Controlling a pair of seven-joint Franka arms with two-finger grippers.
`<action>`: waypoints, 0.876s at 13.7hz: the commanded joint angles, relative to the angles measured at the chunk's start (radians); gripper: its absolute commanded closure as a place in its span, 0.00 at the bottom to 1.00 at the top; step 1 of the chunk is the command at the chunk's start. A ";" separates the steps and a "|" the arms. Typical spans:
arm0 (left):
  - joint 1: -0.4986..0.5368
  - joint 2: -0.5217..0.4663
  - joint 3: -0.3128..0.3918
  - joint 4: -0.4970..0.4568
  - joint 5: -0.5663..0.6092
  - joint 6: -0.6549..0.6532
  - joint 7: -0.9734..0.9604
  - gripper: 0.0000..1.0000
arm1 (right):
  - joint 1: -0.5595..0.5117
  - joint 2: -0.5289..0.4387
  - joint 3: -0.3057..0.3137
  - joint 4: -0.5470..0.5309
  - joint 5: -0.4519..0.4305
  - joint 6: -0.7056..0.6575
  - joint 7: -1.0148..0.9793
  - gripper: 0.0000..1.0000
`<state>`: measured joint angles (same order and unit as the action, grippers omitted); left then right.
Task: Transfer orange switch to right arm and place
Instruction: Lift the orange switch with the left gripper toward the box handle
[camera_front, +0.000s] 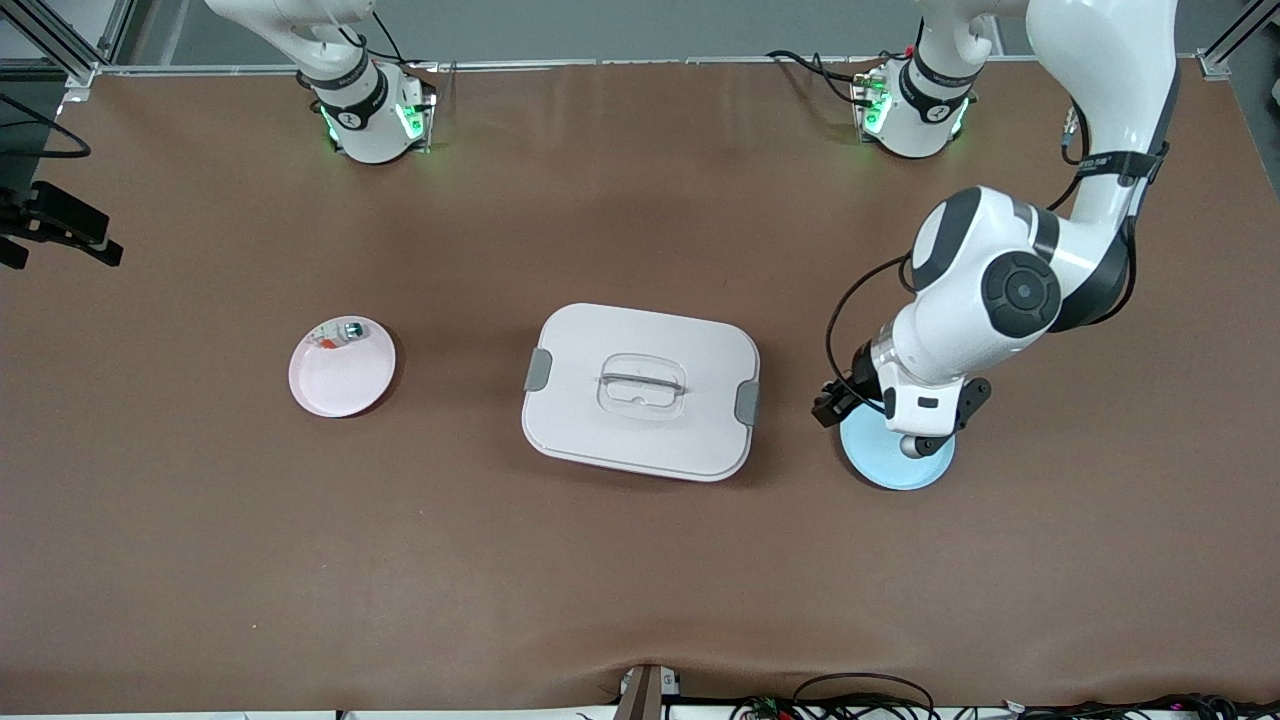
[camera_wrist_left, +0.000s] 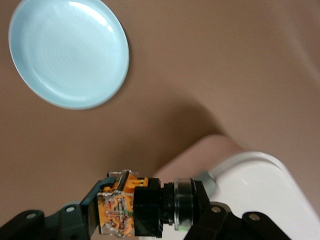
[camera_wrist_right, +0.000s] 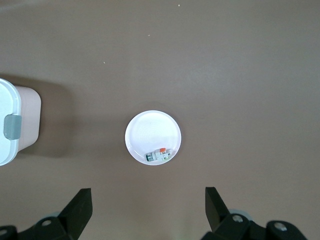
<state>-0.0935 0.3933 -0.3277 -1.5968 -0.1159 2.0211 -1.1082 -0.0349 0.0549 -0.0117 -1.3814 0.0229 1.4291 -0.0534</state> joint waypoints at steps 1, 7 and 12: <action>0.012 -0.068 -0.025 0.043 -0.120 -0.054 -0.092 0.77 | -0.006 -0.012 0.004 -0.004 0.003 0.001 0.014 0.00; 0.001 -0.162 -0.080 0.079 -0.428 -0.047 -0.336 0.77 | -0.006 -0.010 0.003 -0.004 0.002 -0.001 0.012 0.00; -0.023 -0.151 -0.189 0.107 -0.449 0.034 -0.600 0.77 | -0.013 0.002 0.003 -0.004 0.005 0.001 0.003 0.00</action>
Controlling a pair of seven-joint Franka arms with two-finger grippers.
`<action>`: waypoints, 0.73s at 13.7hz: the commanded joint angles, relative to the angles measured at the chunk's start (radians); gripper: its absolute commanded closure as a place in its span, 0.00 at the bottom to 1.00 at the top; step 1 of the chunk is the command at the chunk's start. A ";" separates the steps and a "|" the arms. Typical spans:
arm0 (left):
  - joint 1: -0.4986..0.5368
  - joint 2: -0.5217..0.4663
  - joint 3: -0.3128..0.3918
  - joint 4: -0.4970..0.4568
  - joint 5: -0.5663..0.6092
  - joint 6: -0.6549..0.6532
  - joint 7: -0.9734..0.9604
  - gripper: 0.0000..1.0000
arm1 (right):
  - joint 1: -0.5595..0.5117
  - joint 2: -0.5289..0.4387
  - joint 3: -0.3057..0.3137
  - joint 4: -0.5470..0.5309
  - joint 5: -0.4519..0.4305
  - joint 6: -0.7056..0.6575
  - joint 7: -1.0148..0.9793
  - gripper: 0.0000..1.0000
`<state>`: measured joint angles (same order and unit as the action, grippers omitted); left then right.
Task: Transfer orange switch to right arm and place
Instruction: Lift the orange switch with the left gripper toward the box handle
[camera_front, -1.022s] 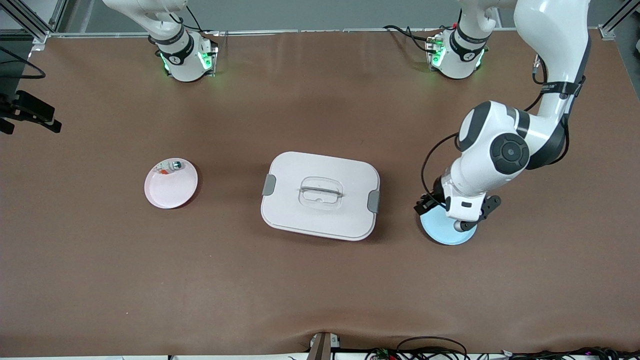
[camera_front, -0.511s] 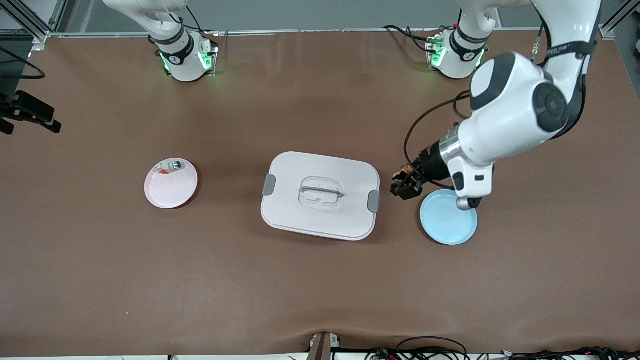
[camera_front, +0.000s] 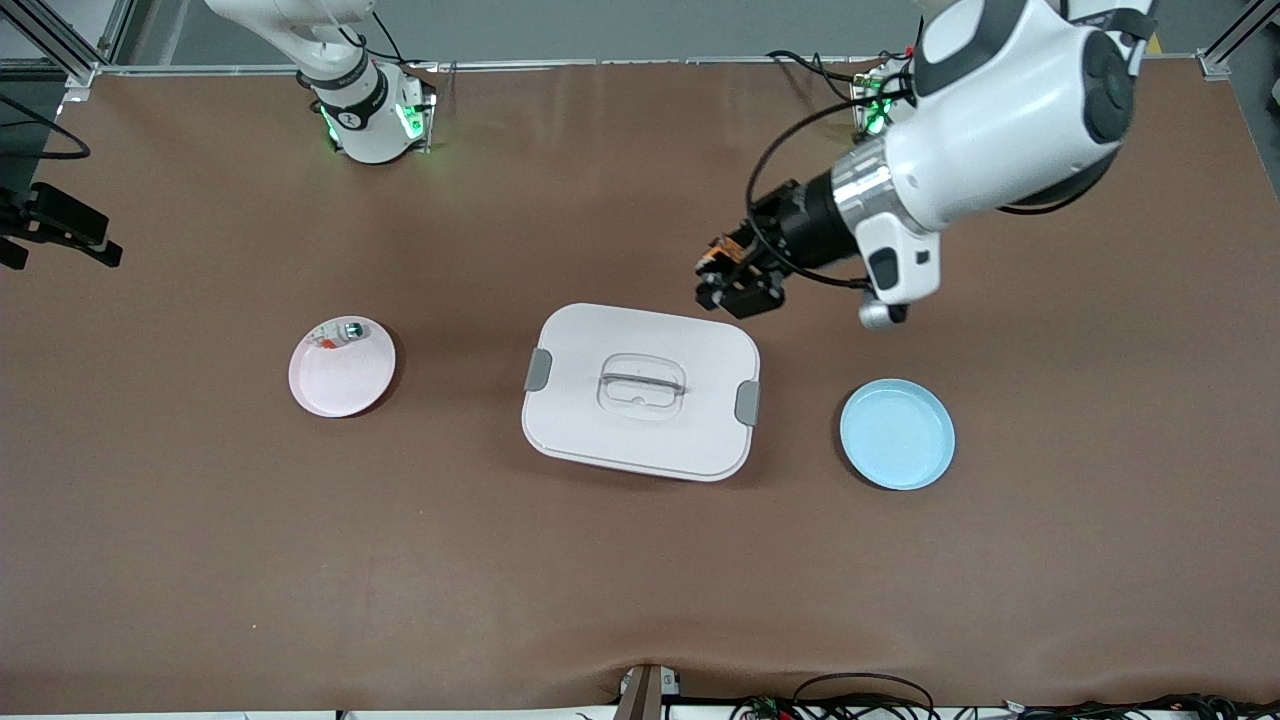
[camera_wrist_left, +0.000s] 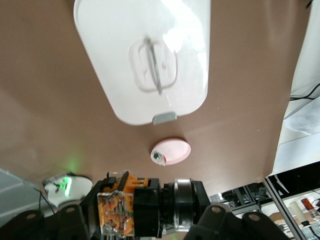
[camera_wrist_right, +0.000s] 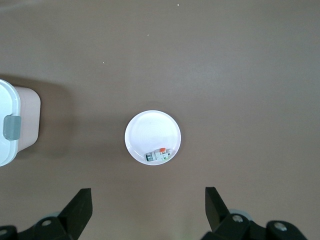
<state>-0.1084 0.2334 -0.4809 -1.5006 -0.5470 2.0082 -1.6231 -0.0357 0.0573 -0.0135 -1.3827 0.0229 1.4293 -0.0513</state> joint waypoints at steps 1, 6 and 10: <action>-0.023 0.015 -0.054 0.011 -0.016 0.084 -0.137 0.77 | -0.013 0.002 0.003 -0.002 0.003 -0.003 0.001 0.00; -0.146 0.069 -0.057 0.010 -0.001 0.228 -0.293 0.77 | -0.015 0.056 0.001 -0.010 -0.020 0.062 -0.018 0.00; -0.191 0.110 -0.054 0.010 0.004 0.311 -0.334 0.77 | -0.027 0.104 0.001 -0.004 -0.021 0.108 -0.048 0.00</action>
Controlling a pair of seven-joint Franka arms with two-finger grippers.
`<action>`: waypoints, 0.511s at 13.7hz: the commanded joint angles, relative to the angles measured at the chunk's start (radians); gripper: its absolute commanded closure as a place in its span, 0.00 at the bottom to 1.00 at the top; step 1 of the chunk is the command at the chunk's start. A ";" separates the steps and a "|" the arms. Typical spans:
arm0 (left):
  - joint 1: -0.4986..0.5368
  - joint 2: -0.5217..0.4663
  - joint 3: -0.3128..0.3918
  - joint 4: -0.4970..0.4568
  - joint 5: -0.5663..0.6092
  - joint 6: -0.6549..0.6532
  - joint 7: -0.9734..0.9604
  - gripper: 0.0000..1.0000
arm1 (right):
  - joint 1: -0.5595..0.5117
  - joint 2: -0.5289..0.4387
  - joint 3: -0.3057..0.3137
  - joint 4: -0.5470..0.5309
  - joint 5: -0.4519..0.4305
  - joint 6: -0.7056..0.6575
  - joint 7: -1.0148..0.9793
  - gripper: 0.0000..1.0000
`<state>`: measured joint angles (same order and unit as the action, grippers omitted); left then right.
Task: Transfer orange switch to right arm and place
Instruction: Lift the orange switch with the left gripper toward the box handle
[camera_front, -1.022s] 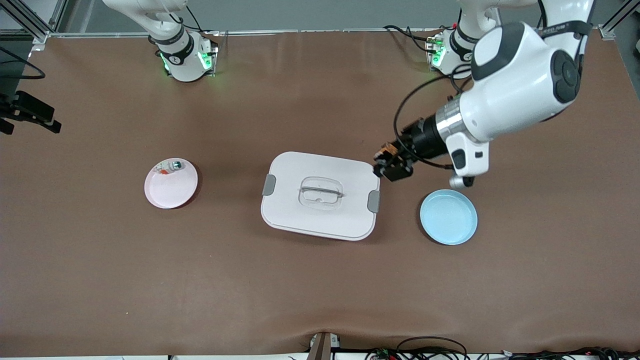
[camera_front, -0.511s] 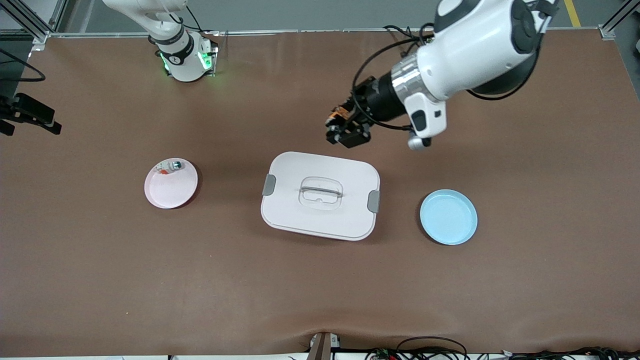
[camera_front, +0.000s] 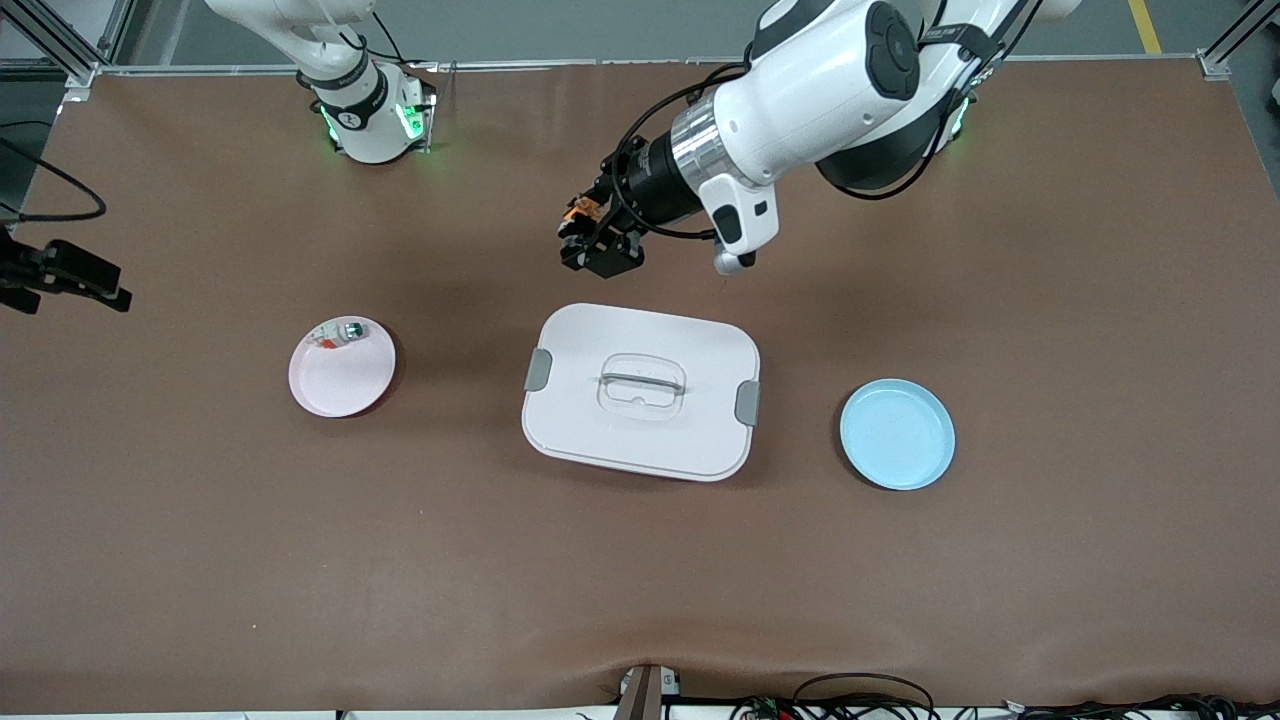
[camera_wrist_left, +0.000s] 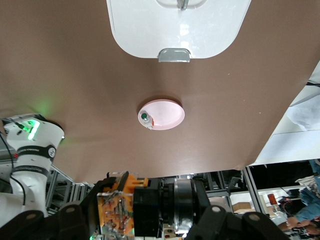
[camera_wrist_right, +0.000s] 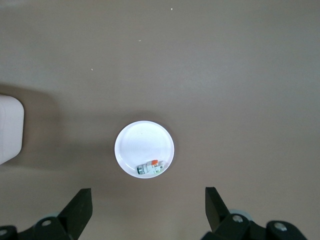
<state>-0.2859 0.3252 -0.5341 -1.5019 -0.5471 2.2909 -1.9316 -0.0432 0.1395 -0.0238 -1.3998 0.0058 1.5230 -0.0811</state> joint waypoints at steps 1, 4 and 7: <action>-0.027 0.023 0.002 0.012 0.010 0.033 -0.032 0.77 | -0.023 0.022 0.011 0.013 -0.010 0.037 -0.020 0.00; -0.030 0.023 0.002 0.011 0.015 0.045 -0.033 0.77 | -0.033 0.026 0.011 0.013 0.006 0.063 -0.019 0.00; -0.029 0.020 0.002 0.011 0.015 0.045 -0.033 0.77 | -0.036 0.023 0.015 0.001 0.122 0.040 -0.014 0.00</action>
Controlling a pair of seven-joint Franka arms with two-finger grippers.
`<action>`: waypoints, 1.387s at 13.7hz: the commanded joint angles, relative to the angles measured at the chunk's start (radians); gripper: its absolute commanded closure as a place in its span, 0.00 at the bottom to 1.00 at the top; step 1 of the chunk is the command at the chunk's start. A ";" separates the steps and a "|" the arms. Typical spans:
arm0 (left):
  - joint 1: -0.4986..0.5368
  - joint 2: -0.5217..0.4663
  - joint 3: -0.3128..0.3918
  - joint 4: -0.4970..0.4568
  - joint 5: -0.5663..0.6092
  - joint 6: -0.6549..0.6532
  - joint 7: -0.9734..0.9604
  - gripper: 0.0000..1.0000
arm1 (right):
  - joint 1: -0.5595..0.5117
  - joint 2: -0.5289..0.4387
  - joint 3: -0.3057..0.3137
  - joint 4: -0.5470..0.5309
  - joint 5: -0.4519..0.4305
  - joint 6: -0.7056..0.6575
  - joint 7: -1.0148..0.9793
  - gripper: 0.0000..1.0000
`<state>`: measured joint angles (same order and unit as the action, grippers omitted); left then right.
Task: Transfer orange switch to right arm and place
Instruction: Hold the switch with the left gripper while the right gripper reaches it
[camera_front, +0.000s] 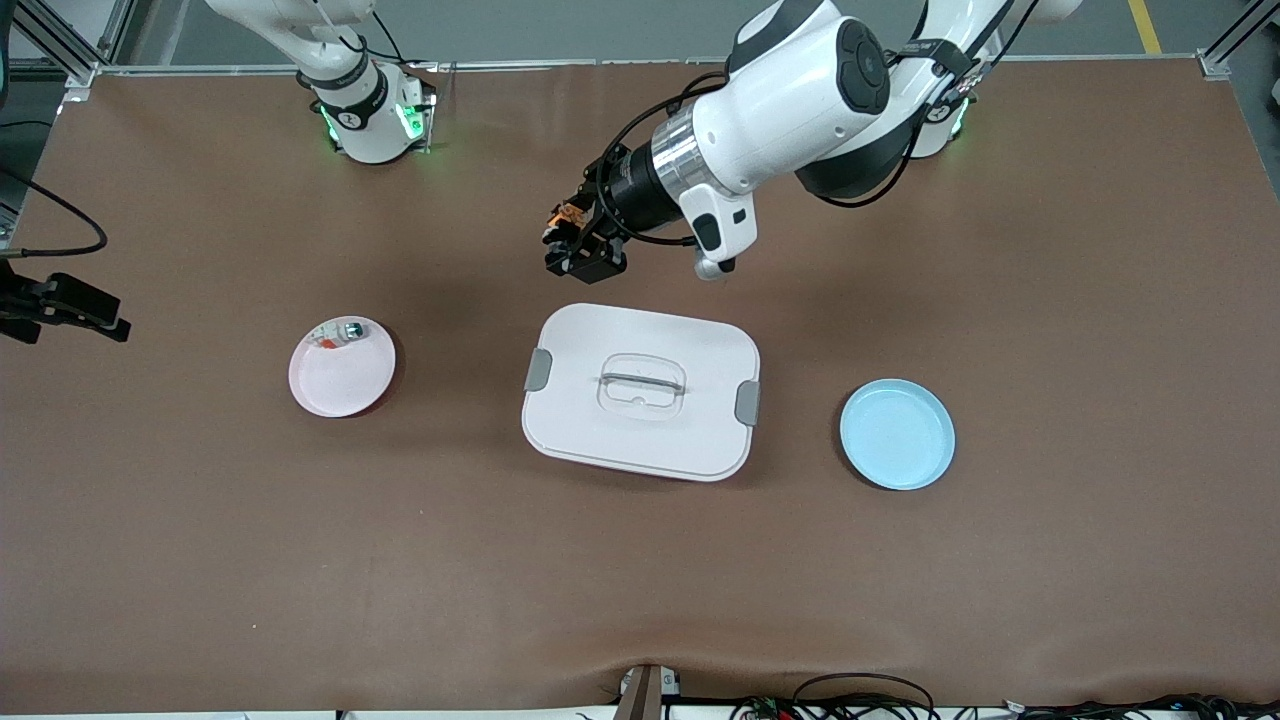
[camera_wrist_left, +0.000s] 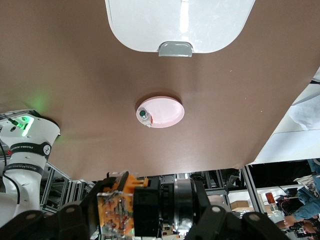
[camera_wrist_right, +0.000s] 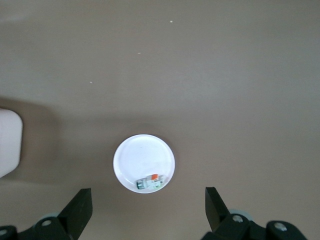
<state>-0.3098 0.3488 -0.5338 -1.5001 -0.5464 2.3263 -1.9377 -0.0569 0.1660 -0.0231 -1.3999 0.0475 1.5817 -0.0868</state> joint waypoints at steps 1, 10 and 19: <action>-0.005 -0.005 0.001 0.009 0.014 0.010 -0.027 0.77 | -0.027 -0.006 0.014 -0.005 0.147 -0.043 -0.010 0.00; 0.001 -0.019 0.001 0.006 0.017 0.010 -0.027 0.77 | 0.141 -0.056 0.022 -0.080 0.445 -0.010 0.202 0.00; 0.001 -0.025 0.000 0.004 0.016 0.008 -0.027 0.76 | 0.388 -0.109 0.022 -0.209 0.519 0.248 0.337 0.00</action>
<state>-0.3088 0.3411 -0.5333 -1.4924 -0.5458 2.3312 -1.9377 0.2866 0.0894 0.0086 -1.5619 0.5485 1.7900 0.2357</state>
